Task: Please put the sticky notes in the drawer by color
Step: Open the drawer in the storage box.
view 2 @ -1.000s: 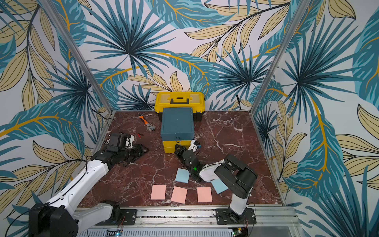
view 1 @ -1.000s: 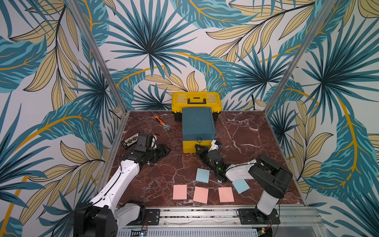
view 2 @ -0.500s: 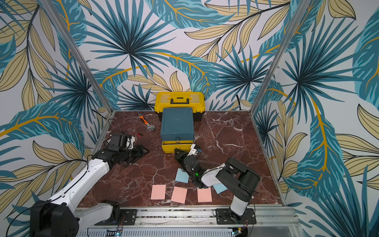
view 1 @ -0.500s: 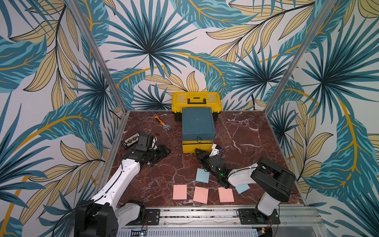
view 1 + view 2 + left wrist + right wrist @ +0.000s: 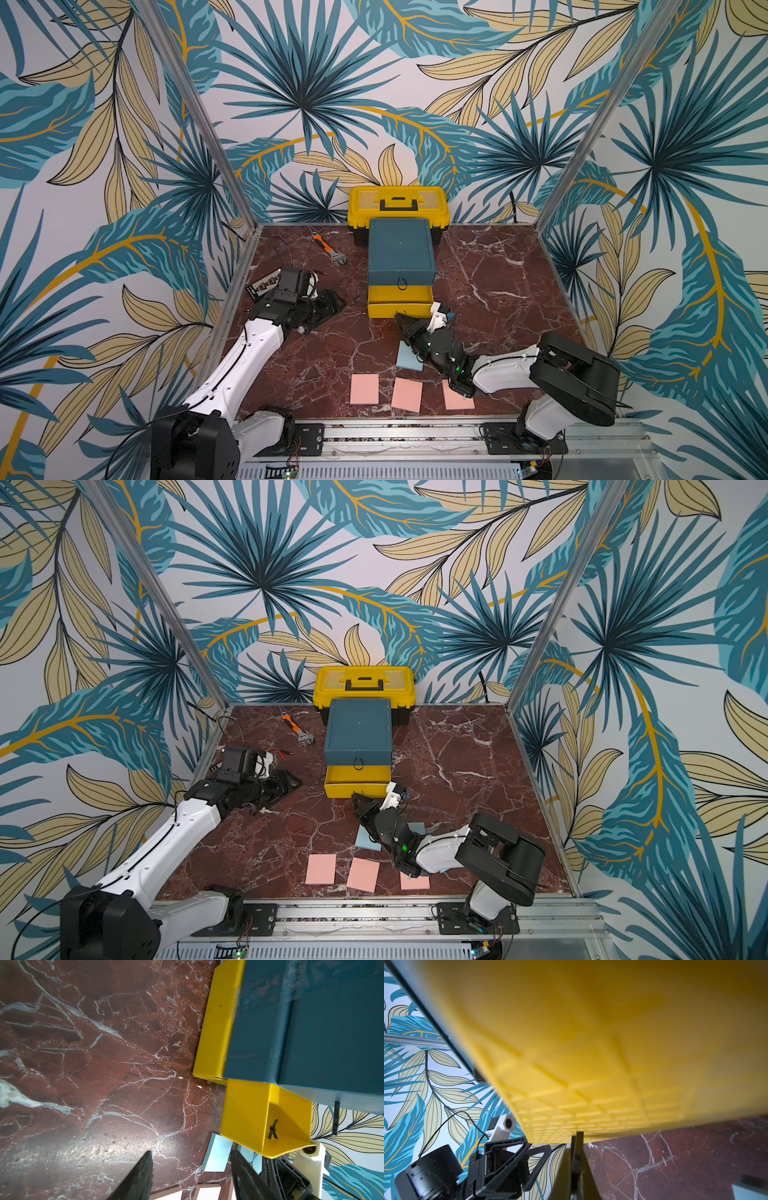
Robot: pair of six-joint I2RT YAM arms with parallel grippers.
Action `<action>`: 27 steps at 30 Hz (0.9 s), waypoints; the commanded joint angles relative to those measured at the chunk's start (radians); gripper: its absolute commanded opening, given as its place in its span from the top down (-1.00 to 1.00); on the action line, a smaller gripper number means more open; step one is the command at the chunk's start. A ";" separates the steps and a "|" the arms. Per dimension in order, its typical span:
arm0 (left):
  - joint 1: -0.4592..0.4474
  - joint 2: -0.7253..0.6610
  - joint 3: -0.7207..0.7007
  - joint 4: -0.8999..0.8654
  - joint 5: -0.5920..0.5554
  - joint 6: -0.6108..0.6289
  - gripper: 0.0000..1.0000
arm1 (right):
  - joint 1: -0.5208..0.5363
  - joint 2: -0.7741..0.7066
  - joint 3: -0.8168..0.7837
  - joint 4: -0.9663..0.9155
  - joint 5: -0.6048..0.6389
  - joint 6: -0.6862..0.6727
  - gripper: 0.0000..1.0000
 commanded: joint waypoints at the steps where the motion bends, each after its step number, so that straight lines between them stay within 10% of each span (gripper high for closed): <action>1: 0.008 -0.002 0.012 -0.007 -0.014 0.007 -0.22 | 0.027 -0.029 -0.028 -0.025 0.040 0.010 1.00; 27: 0.008 0.002 0.013 -0.002 -0.011 0.006 -0.23 | 0.124 -0.116 -0.076 -0.108 0.125 0.048 1.00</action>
